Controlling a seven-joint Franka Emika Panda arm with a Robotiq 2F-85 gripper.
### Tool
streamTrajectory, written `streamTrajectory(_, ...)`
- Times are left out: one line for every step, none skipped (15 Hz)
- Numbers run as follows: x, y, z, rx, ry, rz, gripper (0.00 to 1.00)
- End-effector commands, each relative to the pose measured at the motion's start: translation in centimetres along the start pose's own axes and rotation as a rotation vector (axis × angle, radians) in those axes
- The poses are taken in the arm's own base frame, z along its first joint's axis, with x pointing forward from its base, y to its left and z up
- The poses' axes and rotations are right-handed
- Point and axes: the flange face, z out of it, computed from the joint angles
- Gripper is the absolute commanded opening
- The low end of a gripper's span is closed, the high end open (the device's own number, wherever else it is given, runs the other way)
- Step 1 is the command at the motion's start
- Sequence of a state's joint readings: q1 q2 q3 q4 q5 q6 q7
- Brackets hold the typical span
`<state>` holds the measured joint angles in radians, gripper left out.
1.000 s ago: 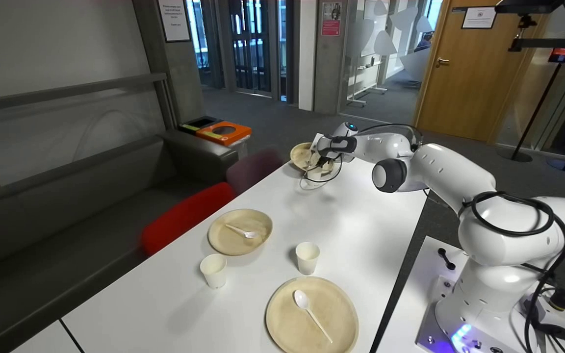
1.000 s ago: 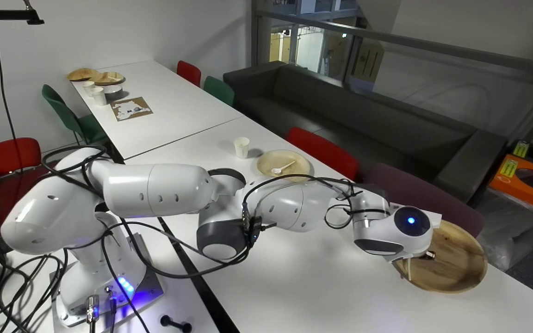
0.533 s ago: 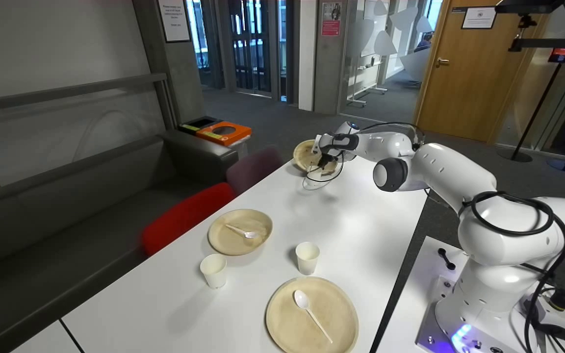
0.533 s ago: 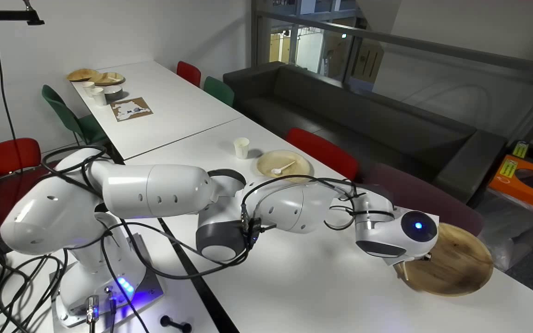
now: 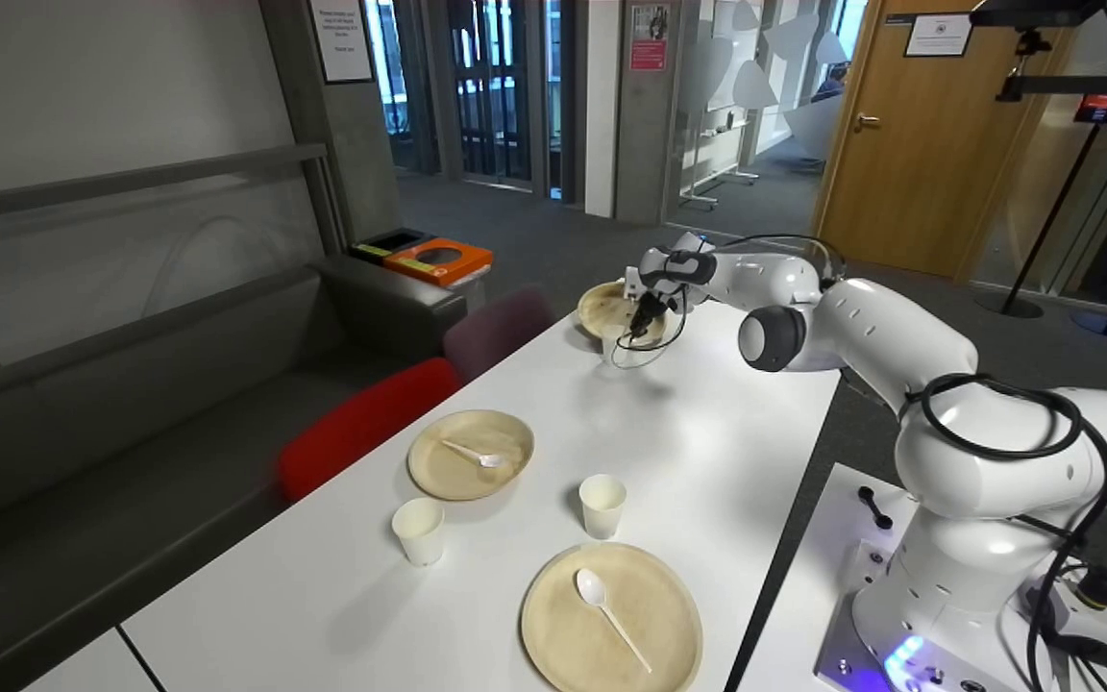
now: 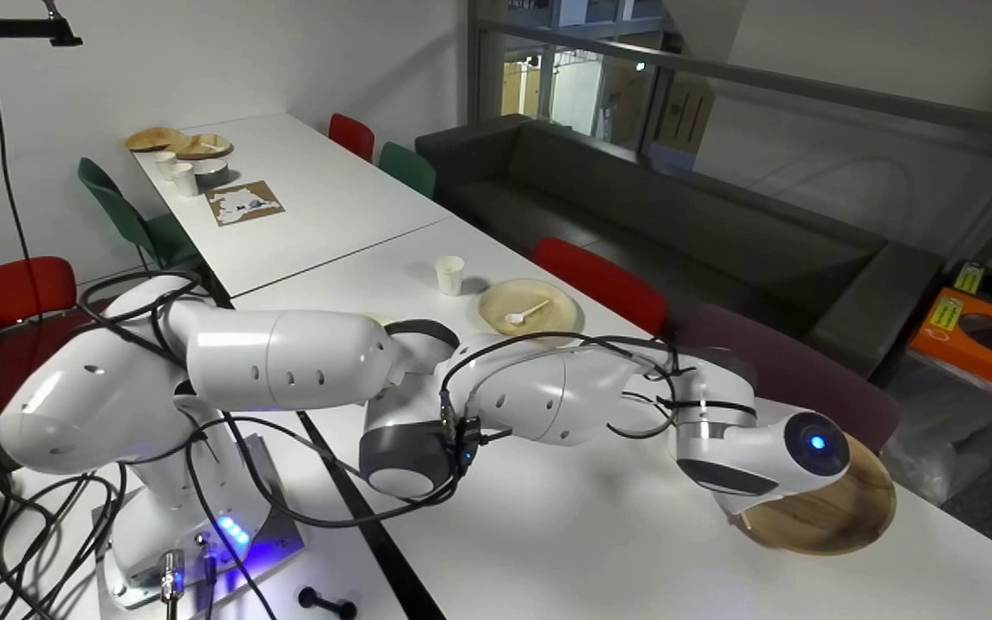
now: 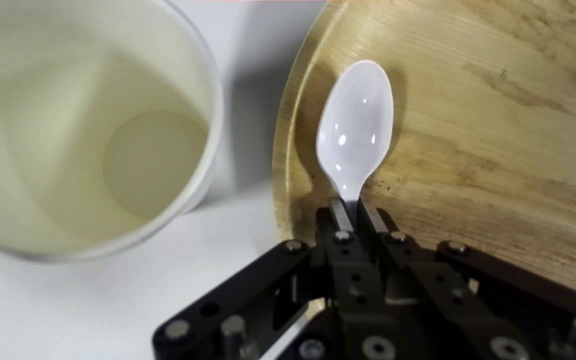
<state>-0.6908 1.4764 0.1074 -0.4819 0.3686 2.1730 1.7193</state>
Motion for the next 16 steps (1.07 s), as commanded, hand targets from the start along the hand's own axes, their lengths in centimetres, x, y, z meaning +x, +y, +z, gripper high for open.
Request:
streamTrajectory(2.2, 0.3, 0.0, -0.095, -0.007, -0.015, 0.02)
streamTrajectory(2.5, 0.3, 0.0, -0.109, -0.002, -0.019, 0.02)
streamTrajectory(2.8, 0.3, -0.2, -0.121, 0.002, -0.026, 0.02)
streamTrajectory(3.1, 0.3, -0.3, -0.132, 0.002, -0.031, 0.02)
streamTrajectory(3.4, 0.3, -0.5, -0.143, 0.002, -0.036, 0.02)
streamTrajectory(3.5, 0.3, -0.6, -0.157, -0.001, -0.046, 0.02)
streamTrajectory(3.7, 0.3, -0.7, -0.165, 0.002, -0.055, 0.02)
streamTrajectory(3.8, 0.4, -0.7, -0.177, 0.002, -0.065, 0.02)
streamTrajectory(4.0, 0.5, -0.6, -0.188, 0.005, -0.074, 0.02)
streamTrajectory(4.1, 0.6, -0.5, -0.193, 0.009, -0.084, 0.02)
streamTrajectory(4.2, 0.8, -0.4, -0.205, 0.010, -0.091, 0.02)
streamTrajectory(4.3, 0.9, -0.2, -0.215, 0.012, -0.099, 0.02)
streamTrajectory(4.3, 1.1, -0.1, -0.229, 0.013, -0.109, 0.02)
streamTrajectory(4.4, 1.3, -0.1, -0.247, 0.011, -0.123, 0.02)
streamTrajectory(4.7, 1.5, -0.2, -0.271, 0.015, -0.152, 0.02)
streamTrajectory(4.9, 1.7, -0.3, -0.308, 0.012, -0.187, 0.02)
